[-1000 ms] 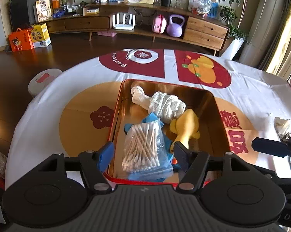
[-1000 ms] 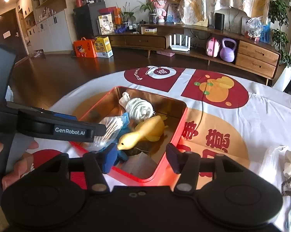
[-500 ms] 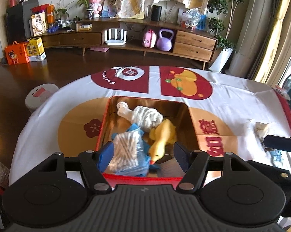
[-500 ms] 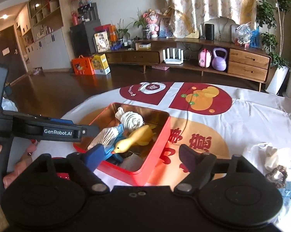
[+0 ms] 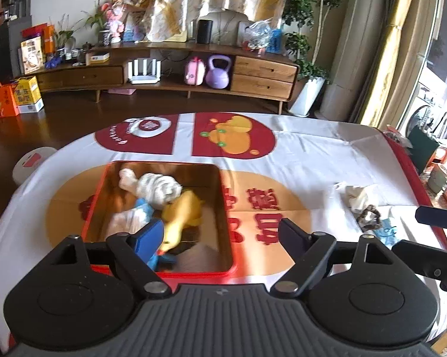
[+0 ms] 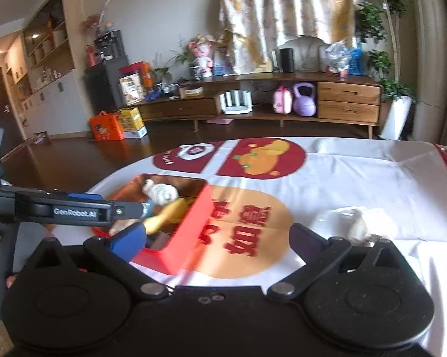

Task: Organize soft objects
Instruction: 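Move the left tool to the clear plastic bag while the right tool moves to the blue mask, then close the left tool on the clear plastic bag while the right tool grasps the blue mask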

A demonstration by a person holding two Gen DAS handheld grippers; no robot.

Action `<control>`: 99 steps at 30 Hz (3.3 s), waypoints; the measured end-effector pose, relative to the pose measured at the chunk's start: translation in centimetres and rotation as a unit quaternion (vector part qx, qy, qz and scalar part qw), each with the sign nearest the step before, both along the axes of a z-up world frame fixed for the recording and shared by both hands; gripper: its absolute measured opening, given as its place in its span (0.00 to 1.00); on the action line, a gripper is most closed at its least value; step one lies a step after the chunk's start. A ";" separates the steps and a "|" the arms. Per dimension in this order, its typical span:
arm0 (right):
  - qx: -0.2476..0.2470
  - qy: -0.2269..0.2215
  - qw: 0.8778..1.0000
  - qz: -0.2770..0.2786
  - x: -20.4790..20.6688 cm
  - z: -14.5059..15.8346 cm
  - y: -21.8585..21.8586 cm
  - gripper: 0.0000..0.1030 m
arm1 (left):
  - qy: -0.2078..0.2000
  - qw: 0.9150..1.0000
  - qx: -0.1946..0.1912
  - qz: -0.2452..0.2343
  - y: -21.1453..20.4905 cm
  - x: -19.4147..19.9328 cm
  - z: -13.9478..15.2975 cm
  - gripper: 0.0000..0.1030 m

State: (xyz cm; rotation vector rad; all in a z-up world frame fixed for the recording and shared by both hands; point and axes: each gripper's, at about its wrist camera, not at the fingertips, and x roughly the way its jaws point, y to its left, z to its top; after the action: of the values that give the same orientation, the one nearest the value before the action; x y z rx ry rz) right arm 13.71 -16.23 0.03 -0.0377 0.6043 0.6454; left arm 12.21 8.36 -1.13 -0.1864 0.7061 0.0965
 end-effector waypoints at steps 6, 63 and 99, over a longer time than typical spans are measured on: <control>-0.004 -0.007 0.999 -0.038 0.3 -0.7 -4.4 1.00 | -0.004 1.000 -0.017 -0.020 -2.8 1.2 -0.6 0.83; -0.125 0.074 0.978 -0.148 11.9 -14.3 -13.0 0.76 | 0.083 0.985 0.014 -0.154 -17.2 17.4 -12.9 0.75; -0.029 0.058 0.985 -0.162 6.9 -7.8 -13.0 0.04 | 0.053 0.990 0.013 -0.128 -13.5 11.6 -7.5 0.12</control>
State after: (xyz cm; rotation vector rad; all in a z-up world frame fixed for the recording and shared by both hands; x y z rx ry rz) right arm 20.57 -29.27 -7.74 0.0429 0.7236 0.3152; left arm 23.80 -5.11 -8.62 -0.0654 0.8291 -0.1306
